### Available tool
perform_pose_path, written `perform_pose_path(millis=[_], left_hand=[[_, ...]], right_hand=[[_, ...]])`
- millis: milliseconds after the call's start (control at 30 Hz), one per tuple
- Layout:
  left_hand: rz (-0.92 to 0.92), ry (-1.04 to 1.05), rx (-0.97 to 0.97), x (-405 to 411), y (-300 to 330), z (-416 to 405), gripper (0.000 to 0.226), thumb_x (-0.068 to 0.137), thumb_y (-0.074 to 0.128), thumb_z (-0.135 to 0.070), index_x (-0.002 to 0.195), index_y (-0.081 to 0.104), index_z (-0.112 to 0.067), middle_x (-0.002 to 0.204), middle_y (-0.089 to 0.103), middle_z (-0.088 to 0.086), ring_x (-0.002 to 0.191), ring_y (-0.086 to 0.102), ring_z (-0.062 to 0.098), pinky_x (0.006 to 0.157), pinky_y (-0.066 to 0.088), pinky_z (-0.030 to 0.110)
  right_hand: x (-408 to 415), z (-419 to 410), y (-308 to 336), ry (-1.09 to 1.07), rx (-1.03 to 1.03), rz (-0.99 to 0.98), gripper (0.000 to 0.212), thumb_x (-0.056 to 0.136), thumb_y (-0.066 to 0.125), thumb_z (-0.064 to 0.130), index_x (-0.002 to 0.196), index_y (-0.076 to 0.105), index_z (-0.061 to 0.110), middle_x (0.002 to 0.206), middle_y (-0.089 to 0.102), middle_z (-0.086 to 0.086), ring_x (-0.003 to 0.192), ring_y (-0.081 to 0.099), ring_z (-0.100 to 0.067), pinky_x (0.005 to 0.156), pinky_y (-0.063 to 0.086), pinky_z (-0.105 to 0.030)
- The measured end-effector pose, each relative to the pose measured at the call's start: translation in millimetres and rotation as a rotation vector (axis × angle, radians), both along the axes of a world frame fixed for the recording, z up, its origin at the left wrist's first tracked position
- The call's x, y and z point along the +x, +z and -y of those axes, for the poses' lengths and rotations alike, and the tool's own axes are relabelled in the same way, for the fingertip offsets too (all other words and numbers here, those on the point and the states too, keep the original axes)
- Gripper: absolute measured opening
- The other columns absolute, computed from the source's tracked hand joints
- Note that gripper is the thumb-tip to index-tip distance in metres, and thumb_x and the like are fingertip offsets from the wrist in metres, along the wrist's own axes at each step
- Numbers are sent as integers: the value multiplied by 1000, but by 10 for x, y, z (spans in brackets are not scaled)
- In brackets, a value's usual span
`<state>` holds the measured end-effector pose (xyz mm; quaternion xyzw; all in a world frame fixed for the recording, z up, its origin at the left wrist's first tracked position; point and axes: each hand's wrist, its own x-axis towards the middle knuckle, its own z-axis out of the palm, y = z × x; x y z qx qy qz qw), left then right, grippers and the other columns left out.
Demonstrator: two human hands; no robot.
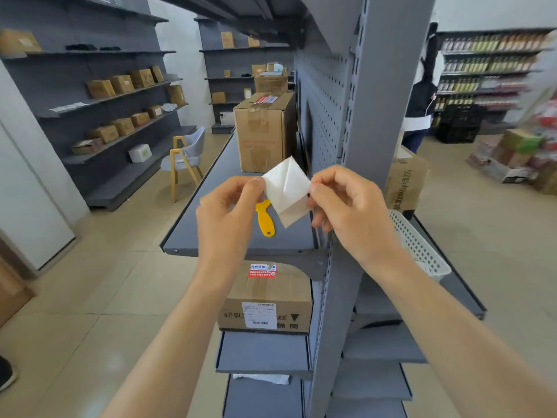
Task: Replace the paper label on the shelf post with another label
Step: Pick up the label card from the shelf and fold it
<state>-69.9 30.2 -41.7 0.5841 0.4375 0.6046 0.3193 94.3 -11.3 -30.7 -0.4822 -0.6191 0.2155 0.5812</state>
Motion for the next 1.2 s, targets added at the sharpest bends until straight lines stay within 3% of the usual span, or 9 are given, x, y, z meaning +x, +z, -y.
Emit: perform_pose_path(millis=[100, 167, 267, 467, 667, 867, 967, 1067, 1200], left_hand=[[57, -26, 4, 136, -59, 13, 24, 98, 59, -29, 80, 74, -28, 84, 76, -7, 85, 69, 7, 82, 57, 30], [112, -40, 27, 208, -97, 41, 25, 99, 58, -28, 79, 72, -24, 80, 71, 0, 74, 63, 7, 70, 53, 25], [230, -56, 37, 394, -135, 110, 27, 102, 54, -22, 76, 64, -22, 66, 56, -1, 55, 50, 7, 50, 42, 18], [267, -89, 13, 967, -194, 331, 28, 104, 52, -20, 77, 59, -23, 53, 48, -11, 46, 41, 8, 42, 36, 21], [54, -58, 133, 1609, -296, 492, 21, 103, 55, -29, 84, 65, -31, 49, 58, -1, 41, 53, 11, 45, 42, 29], [-186, 46, 277, 2053, -387, 390, 16, 101, 60, -27, 90, 70, -31, 44, 56, -5, 41, 60, 18, 47, 48, 32], [-324, 119, 356, 2159, -476, 312, 18, 99, 62, -28, 91, 77, -22, 41, 44, -11, 38, 57, 18, 44, 45, 32], [-401, 164, 388, 2167, -559, 275, 20, 96, 62, -28, 90, 80, -20, 42, 41, -14, 36, 43, 9, 47, 36, 23], [-444, 183, 391, 2159, -564, 263, 18, 94, 64, -25, 88, 80, -20, 43, 38, -13, 38, 37, 5, 49, 31, 18]], right_hand=[[193, 130, -25, -82, -11, -68, 16, 98, 57, 13, 85, 66, 17, 73, 68, 4, 55, 62, -14, 52, 48, -22], [334, 232, -44, -126, -12, -120, 15, 95, 55, 19, 83, 64, 22, 70, 67, 6, 53, 61, -16, 49, 47, -24], [615, 406, -74, -209, -18, -209, 21, 98, 51, 13, 82, 62, 21, 68, 67, 3, 54, 59, -21, 47, 46, -24], [1200, 607, -64, -372, -11, -295, 26, 97, 48, 6, 78, 61, 16, 63, 66, 0, 48, 56, -21, 45, 43, -29], [1756, 593, -160, -441, -27, -258, 29, 94, 52, 9, 70, 62, 22, 66, 65, -4, 46, 55, -18, 43, 41, -21], [2226, 322, -490, -479, -217, -94, 15, 84, 70, 21, 73, 78, 27, 58, 67, 18, 48, 51, 1, 51, 41, -10], [2323, 62, -774, -463, -355, -15, 14, 79, 73, 22, 67, 79, 26, 56, 67, 19, 46, 51, 2, 52, 42, -15], [2399, -196, -1047, -471, -453, 76, 8, 78, 78, 28, 70, 81, 27, 65, 75, 16, 60, 64, -3, 59, 55, -28], [2449, -392, -1268, -453, -536, 198, 22, 81, 77, 49, 80, 82, 28, 74, 74, 16, 66, 63, -10, 59, 49, -27]])
